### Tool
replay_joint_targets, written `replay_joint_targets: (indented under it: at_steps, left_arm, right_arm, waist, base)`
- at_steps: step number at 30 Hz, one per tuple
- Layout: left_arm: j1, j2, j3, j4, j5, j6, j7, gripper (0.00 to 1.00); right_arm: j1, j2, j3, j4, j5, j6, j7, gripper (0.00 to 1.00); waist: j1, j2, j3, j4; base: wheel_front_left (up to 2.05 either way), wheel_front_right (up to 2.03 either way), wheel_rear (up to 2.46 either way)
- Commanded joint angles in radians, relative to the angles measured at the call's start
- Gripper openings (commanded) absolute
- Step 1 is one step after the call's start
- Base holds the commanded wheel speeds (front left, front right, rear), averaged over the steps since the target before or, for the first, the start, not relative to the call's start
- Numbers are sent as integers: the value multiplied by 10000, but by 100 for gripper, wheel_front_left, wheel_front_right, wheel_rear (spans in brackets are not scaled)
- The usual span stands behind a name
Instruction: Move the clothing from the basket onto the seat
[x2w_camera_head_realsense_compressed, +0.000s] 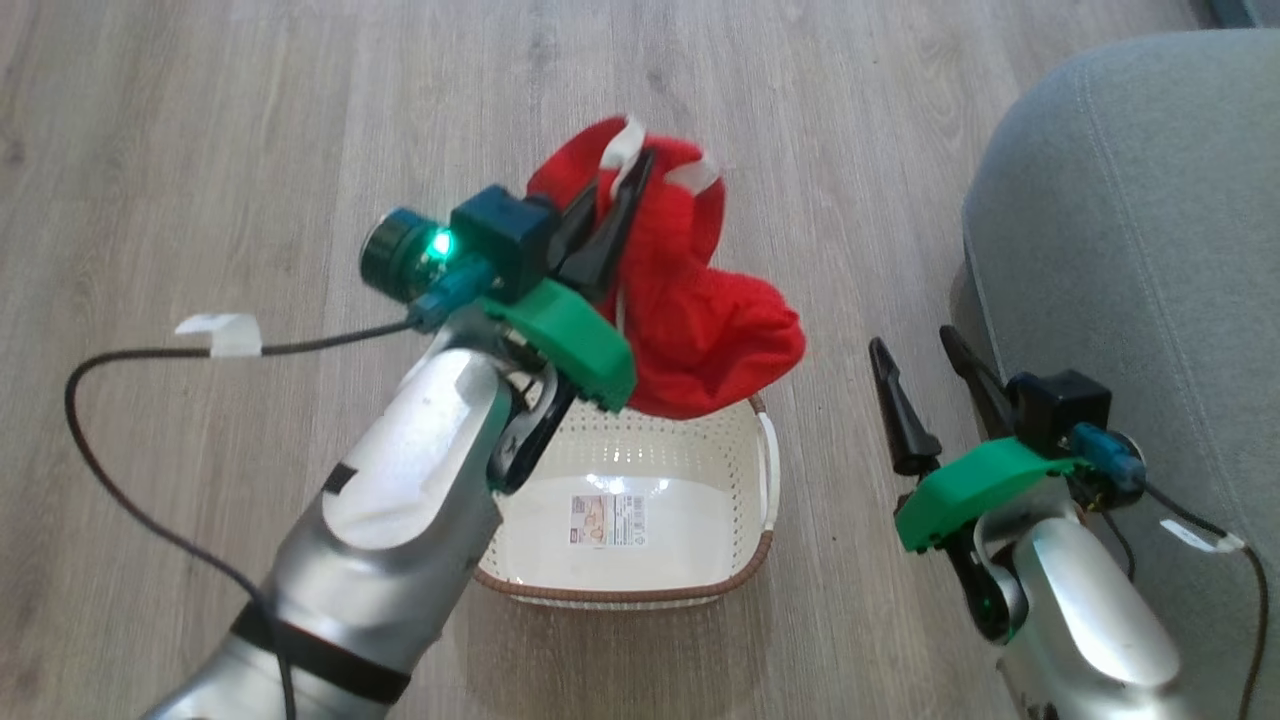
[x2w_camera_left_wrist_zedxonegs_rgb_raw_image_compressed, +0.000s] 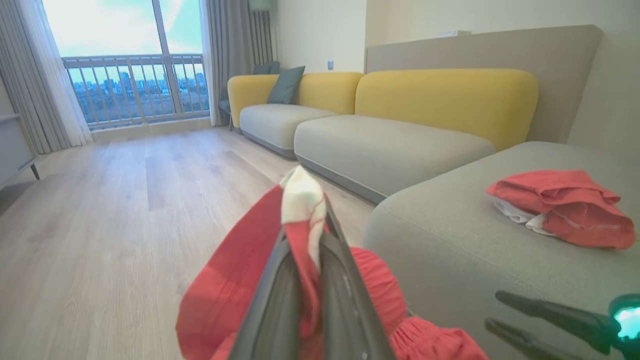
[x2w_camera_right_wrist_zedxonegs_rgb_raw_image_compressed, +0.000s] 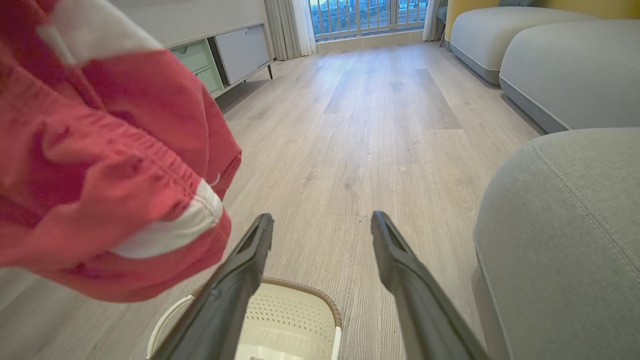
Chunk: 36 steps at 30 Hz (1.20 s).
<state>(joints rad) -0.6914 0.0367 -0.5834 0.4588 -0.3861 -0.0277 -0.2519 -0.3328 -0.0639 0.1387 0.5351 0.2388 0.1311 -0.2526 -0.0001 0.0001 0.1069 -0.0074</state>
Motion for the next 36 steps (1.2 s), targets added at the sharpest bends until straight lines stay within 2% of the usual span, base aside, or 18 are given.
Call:
replay_joint_targets:
  at_steps: [1,8,14,18,22,25,29,36]
  left_arm:
    - [-730,136,256,-518,-58,88,-99,0]
    - [-933,136,-191,-1117,-190,395,-36,0]
    - [-824,136,-383,-1152,-310,482,-36,0]
    - [-818,136,-526,-1135,-378,518,-39,0]
    - [-842,135,-708,-1151,-440,568,-42,0]
    - [-881,135,-847,-1155,-498,580,-45,0]
    - [-948,135,-1104,-1168,-599,603,-48,0]
    - [-1040,135,-1646,-1252,-906,691,-57,0]
  right_arm:
    - [-84,2,242,-252,88,-4,-92,100]
    - [24,21,296,-320,97,-4,-92,100]
    - [-184,34,535,-1482,125,-4,-92,100]
    - [-317,-46,1324,-2968,275,-4,-92,100]
    - [-552,-204,2407,-3478,474,-4,-92,100]
    - [-950,-245,3133,-3381,592,-4,-92,100]
    - [-1517,-226,3699,-2539,589,-4,-92,100]
    - [-2370,46,3951,-668,448,-4,-92,100]
  waist:
    - [1,-1,-28,-5]
    - [1,-1,-118,-82]
    - [1,-1,-119,-137]
    - [1,-1,-72,-123]
    - [1,-1,-23,-89]
    - [1,-1,3,-62]
    - [1,-1,0,15]
    - [1,-1,-71,229]
  base:
    - [0,0,0]
    - [0,0,0]
    - [0,0,0]
    - [0,0,0]
    - [0,0,0]
    - [0,0,0]
    - [0,0,0]
    - [0,0,0]
